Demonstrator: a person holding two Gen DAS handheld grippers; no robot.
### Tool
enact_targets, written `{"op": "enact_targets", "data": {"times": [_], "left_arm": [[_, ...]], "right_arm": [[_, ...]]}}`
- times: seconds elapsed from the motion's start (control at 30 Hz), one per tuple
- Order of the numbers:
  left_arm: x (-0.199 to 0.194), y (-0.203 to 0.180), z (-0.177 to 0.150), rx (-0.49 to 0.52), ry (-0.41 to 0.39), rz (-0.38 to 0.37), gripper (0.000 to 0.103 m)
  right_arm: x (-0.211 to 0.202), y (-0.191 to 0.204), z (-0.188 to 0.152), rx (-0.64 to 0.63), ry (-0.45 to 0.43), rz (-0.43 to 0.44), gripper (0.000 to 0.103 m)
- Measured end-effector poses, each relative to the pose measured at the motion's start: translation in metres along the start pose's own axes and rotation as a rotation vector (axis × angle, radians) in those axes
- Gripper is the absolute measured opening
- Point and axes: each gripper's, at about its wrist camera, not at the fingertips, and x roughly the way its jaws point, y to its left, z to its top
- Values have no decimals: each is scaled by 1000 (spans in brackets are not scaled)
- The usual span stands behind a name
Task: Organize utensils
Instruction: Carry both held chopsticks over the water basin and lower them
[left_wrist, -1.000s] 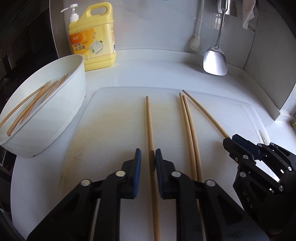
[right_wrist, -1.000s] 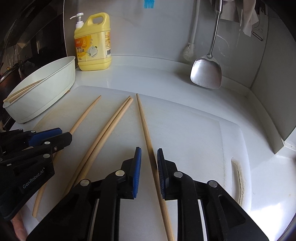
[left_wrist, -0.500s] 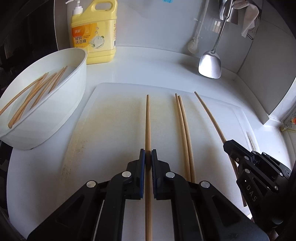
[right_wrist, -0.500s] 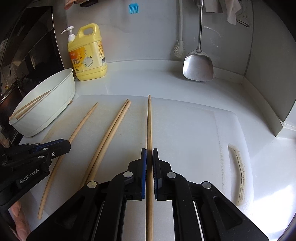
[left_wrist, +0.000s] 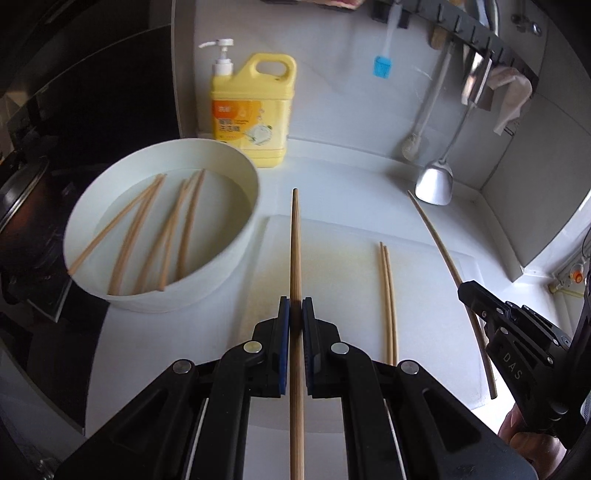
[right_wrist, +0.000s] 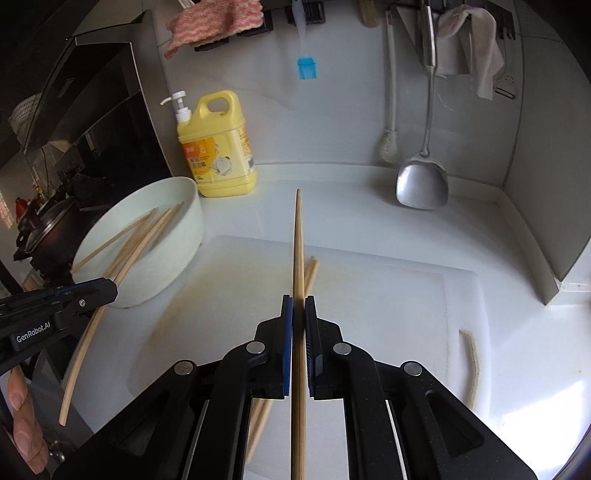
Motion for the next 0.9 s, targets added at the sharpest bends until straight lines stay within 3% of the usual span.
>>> {"op": "enact_targets", "data": {"times": [0.13,0.3,0.6,0.9], "left_arm": [[-18,45,21,-48,-28,35,7],[-19,103,52,-34,-62,54,7],[30,190,99,19,18,31,7],[75,222,111,17,90,2,7]], "right_arm": [[3,42,22,-51,-18,54,6],[26,98,43,-47,-44,108,6],[95,178,77,29,3,105,6],[149,212,84,31,112,96,6]]}}
